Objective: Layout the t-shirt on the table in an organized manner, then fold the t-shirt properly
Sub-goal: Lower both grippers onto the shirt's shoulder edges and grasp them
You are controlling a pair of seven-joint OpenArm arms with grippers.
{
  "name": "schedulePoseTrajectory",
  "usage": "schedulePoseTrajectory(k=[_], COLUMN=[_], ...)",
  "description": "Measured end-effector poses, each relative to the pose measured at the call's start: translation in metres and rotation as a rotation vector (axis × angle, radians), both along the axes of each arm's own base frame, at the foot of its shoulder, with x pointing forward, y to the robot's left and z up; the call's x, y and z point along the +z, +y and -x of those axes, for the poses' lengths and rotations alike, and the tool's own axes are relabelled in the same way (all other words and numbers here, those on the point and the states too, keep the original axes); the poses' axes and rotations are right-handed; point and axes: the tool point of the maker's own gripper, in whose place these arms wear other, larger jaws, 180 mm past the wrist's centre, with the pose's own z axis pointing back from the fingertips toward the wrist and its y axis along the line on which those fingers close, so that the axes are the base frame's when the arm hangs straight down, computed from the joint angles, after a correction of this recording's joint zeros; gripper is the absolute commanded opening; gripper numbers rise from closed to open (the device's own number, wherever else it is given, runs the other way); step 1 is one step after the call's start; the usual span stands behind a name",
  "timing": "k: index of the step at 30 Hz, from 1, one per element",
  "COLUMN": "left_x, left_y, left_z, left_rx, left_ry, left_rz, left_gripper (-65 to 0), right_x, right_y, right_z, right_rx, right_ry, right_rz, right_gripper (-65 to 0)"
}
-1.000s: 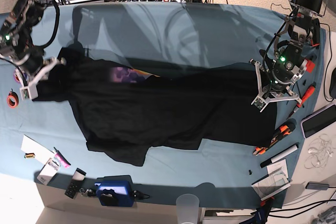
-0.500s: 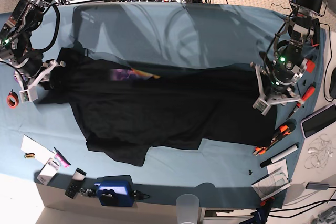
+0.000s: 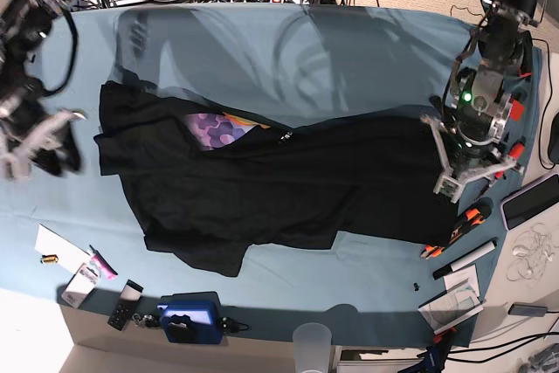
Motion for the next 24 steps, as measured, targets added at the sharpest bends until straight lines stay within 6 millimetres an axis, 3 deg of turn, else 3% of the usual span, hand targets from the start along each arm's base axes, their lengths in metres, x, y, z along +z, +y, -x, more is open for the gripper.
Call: schedulePoseTrajectory(k=[3, 7, 11, 15, 19, 21, 24], left_x=[0.0, -0.02, -0.021, -0.029, -0.041, -0.045, -0.05], left_y=[-0.013, -0.019, -0.029, -0.034, -0.032, -0.034, -0.038], left_z=[0.012, 0.051, 0.074, 0.103, 0.127, 0.135, 0.145], left_rx=[-0.035, -0.041, -0.054, -0.048, -0.01, -0.001, 0.007], left_ry=[0.013, 0.105, 0.114, 0.157, 0.194, 0.198, 0.212], left_rz=[0.03, 0.037, 0.055, 0.078, 0.058, 0.06, 0.061], left_gripper=[-41.8, -41.8, -41.8, -41.8, -41.8, -41.8, -41.8], right_x=[-0.004, -0.004, -0.013, -0.037, -0.078, -0.094, -0.106], right_y=[-0.019, -0.043, -0.055, -0.044, -0.026, -0.015, -0.017], right_z=[0.02, 0.053, 0.08, 0.095, 0.102, 0.102, 0.091], right_rx=[-0.063, -0.142, -0.186, -0.165, -0.151, -0.134, -0.162], right_ry=[0.019, 0.037, 0.095, 0.19, 0.298, 0.325, 0.274], right_rz=[-0.012, -0.049, -0.05, -0.065, -0.121, -0.163, -0.17], right_gripper=[-41.8, -41.8, -41.8, -41.8, -41.8, -41.8, -41.8])
